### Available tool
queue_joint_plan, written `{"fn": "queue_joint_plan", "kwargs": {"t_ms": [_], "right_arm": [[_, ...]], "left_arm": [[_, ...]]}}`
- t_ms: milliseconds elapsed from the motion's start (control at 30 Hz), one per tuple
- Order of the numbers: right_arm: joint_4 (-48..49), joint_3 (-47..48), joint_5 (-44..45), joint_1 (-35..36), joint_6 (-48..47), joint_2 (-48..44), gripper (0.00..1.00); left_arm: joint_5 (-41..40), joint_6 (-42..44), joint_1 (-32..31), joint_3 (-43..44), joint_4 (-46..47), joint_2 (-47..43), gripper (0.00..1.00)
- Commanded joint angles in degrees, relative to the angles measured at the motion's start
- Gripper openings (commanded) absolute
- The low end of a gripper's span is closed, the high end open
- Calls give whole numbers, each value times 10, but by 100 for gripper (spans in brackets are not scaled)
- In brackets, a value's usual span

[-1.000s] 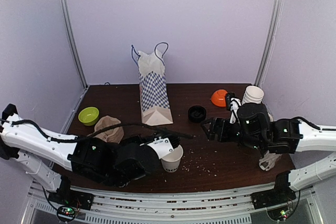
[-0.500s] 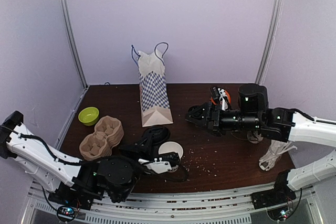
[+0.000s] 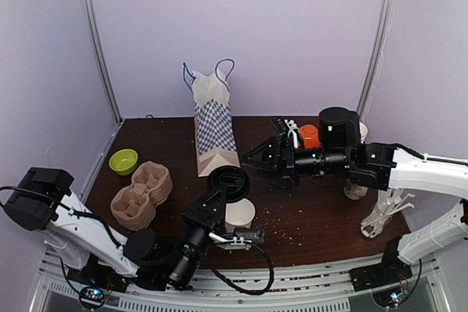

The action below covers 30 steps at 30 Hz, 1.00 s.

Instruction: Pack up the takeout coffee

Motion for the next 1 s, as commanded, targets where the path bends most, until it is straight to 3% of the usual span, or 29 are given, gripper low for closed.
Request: {"fn": "queue_joint_plan", "kwargs": {"t_ms": [0, 133, 300, 433, 600, 967], "right_arm": [[26, 2, -33, -2, 20, 8, 86], [74, -14, -57, -1, 49, 18, 82], [116, -14, -85, 12, 68, 37, 69], [144, -28, -90, 15, 82, 37, 53], [160, -38, -92, 15, 90, 34, 42], [167, -46, -94, 18, 91, 30, 29]], "left_arm": [[22, 44, -2, 9, 195, -14, 0], [25, 43, -2, 9, 195, -12, 0], [27, 42, -2, 12, 195, -12, 0], [31, 42, -1, 13, 195, -14, 0], [34, 41, -2, 13, 195, -13, 0], [35, 39, -2, 15, 195, -5, 0]]}}
